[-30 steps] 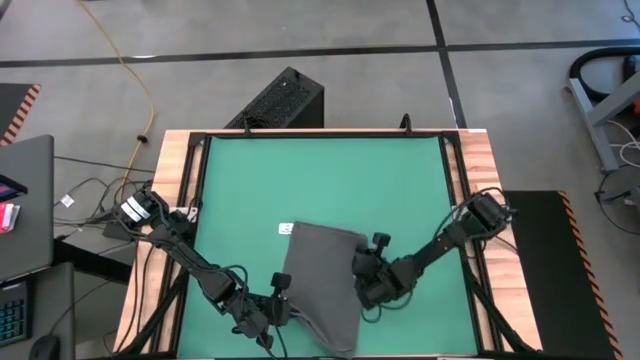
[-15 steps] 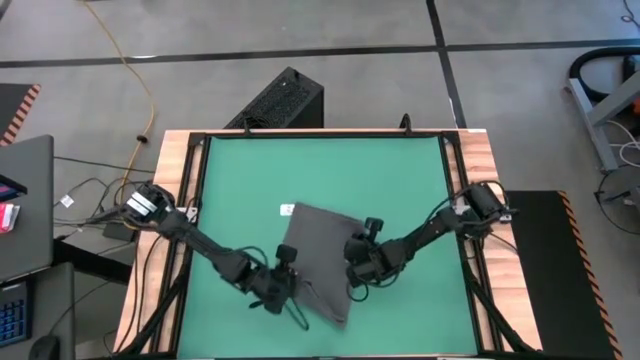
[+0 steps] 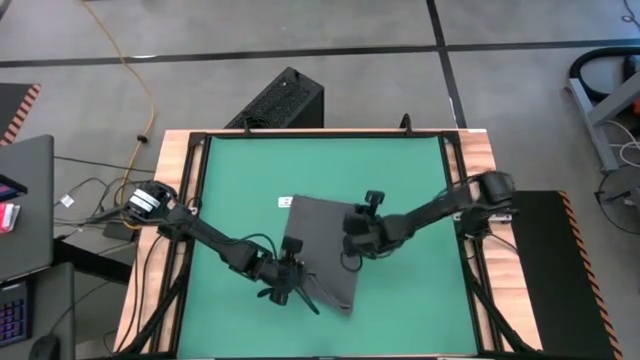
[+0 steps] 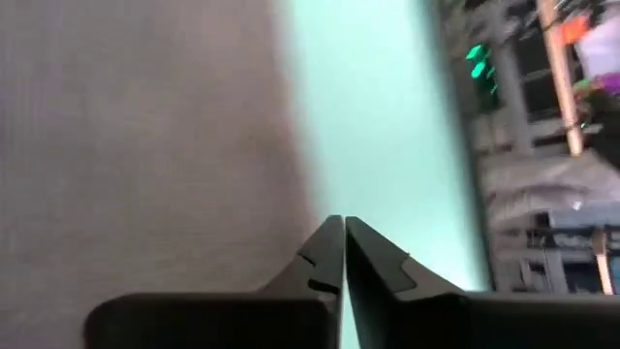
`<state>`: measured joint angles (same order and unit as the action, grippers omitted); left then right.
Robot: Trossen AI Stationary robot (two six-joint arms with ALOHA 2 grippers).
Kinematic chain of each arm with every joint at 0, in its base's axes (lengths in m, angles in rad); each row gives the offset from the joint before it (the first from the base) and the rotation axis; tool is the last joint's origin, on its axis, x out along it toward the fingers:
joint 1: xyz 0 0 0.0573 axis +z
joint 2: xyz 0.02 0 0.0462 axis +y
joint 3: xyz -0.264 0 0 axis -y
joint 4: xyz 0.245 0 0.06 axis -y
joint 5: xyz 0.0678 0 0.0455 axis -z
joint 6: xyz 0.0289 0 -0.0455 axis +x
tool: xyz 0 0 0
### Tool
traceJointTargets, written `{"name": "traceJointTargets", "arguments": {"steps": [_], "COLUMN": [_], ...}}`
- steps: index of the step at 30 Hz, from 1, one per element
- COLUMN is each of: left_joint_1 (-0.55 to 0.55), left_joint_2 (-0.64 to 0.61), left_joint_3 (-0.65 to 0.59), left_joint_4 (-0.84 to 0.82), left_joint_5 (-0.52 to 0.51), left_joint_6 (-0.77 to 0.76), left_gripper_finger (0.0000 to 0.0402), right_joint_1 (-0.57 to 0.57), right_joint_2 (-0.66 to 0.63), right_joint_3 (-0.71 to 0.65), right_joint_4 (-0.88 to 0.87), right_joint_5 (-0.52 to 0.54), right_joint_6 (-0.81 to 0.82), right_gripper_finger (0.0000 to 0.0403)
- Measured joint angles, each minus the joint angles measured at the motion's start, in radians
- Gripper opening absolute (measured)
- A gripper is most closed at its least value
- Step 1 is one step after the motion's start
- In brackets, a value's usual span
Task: Roll towel
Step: Roll the gray towel
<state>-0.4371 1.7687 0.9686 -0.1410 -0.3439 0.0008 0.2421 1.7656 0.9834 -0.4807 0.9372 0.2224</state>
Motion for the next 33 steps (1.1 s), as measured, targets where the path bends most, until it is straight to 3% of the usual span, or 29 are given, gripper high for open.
{"name": "traceJointTargets", "arguments": {"steps": [2,8,10,16,20,23,28,33], "left_joint_1": [-0.006,-0.033,-0.049,-0.097,-0.107,-0.109,-0.122,-0.125], "left_joint_2": [0.0,-0.001,-0.003,-0.004,-0.004,-0.004,-0.004,-0.004], "left_joint_3": [0.002,0.002,0.002,0.002,0.003,0.003,0.003,0.003], "left_joint_4": [0.003,0.044,0.064,0.137,0.141,0.14,0.137,0.134], "left_joint_5": [0.005,0.007,0.006,-0.034,-0.047,-0.035,-0.036,-0.035], "left_joint_6": [-0.012,-0.043,-0.061,-0.072,-0.1,-0.115,-0.118,-0.141], "left_gripper_finger": [0.0,0.0,0.0,0.0,0.0,0.0,0.0,0.0], "right_joint_1": [0.023,0.144,0.232,0.51,0.603,0.638,0.635,0.608], "right_joint_2": [-0.094,-0.279,-0.278,-0.143,-0.032,0.057,0.181,0.257], "right_joint_3": [0.004,0.003,0.005,0.006,0.038,0.065,0.135,0.226], "right_joint_4": [-0.009,0.026,0.092,0.377,0.375,0.384,0.373,0.332], "right_joint_5": [-0.067,-0.477,-0.522,-0.395,-0.318,-0.299,-0.361,-0.315], "right_joint_6": [0.008,0.085,0.127,0.136,0.148,0.094,0.089,0.06], "right_gripper_finger": [0.0057,0.0107,0.0118,0.0122,0.012,0.0135,0.0192,0.0234]}}
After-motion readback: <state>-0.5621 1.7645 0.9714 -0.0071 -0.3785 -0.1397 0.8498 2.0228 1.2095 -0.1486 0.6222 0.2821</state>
